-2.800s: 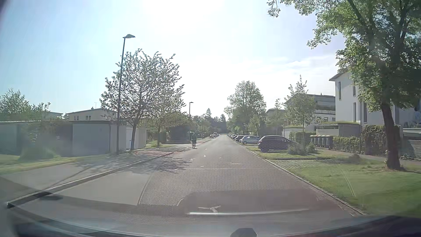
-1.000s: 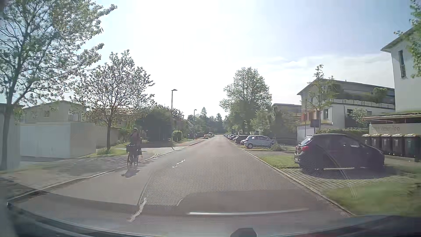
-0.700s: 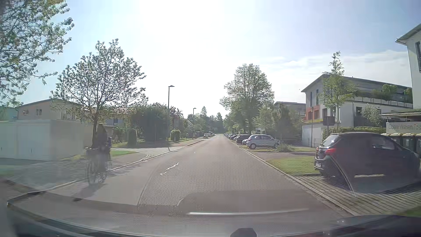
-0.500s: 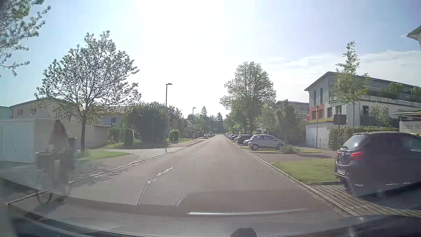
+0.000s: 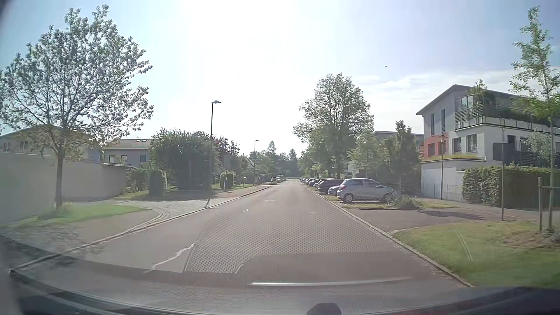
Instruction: Follow the waypoints while adhering to traffic rules and regulations
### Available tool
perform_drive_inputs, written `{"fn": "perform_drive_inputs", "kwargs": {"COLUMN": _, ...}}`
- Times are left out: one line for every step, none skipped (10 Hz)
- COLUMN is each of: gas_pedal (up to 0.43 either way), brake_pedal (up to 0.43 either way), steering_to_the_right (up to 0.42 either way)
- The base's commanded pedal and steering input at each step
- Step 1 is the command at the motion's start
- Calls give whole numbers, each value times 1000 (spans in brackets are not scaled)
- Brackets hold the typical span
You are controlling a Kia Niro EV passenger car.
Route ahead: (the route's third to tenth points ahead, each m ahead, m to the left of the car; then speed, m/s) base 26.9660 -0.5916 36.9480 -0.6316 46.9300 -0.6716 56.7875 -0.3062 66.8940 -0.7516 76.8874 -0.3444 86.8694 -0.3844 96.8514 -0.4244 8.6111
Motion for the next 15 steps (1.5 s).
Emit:
{"fn": "perform_drive_inputs", "kwargs": {"gas_pedal": 0, "brake_pedal": 0, "steering_to_the_right": -1}}
{"fn": "perform_drive_inputs", "kwargs": {"gas_pedal": 0, "brake_pedal": 0, "steering_to_the_right": -1}}
{"fn": "perform_drive_inputs", "kwargs": {"gas_pedal": 0, "brake_pedal": 0, "steering_to_the_right": -1}}
{"fn": "perform_drive_inputs", "kwargs": {"gas_pedal": 0, "brake_pedal": 0, "steering_to_the_right": -1}}
{"fn": "perform_drive_inputs", "kwargs": {"gas_pedal": 0, "brake_pedal": 0, "steering_to_the_right": -1}}
{"fn": "perform_drive_inputs", "kwargs": {"gas_pedal": 0, "brake_pedal": 0, "steering_to_the_right": -1}}
{"fn": "perform_drive_inputs", "kwargs": {"gas_pedal": 0, "brake_pedal": 0, "steering_to_the_right": -1}}
{"fn": "perform_drive_inputs", "kwargs": {"gas_pedal": 0, "brake_pedal": 0, "steering_to_the_right": -1}}
{"fn": "perform_drive_inputs", "kwargs": {"gas_pedal": 0, "brake_pedal": 0, "steering_to_the_right": 0}}
{"fn": "perform_drive_inputs", "kwargs": {"gas_pedal": 0, "brake_pedal": 0, "steering_to_the_right": -1}}
{"fn": "perform_drive_inputs", "kwargs": {"gas_pedal": 0, "brake_pedal": 0, "steering_to_the_right": -1}}
{"fn": "perform_drive_inputs", "kwargs": {"gas_pedal": 0, "brake_pedal": 0, "steering_to_the_right": -1}}
{"fn": "perform_drive_inputs", "kwargs": {"gas_pedal": 0, "brake_pedal": 0, "steering_to_the_right": -1}}
{"fn": "perform_drive_inputs", "kwargs": {"gas_pedal": 0, "brake_pedal": 0, "steering_to_the_right": -1}}
{"fn": "perform_drive_inputs", "kwargs": {"gas_pedal": 0, "brake_pedal": 0, "steering_to_the_right": 0}}
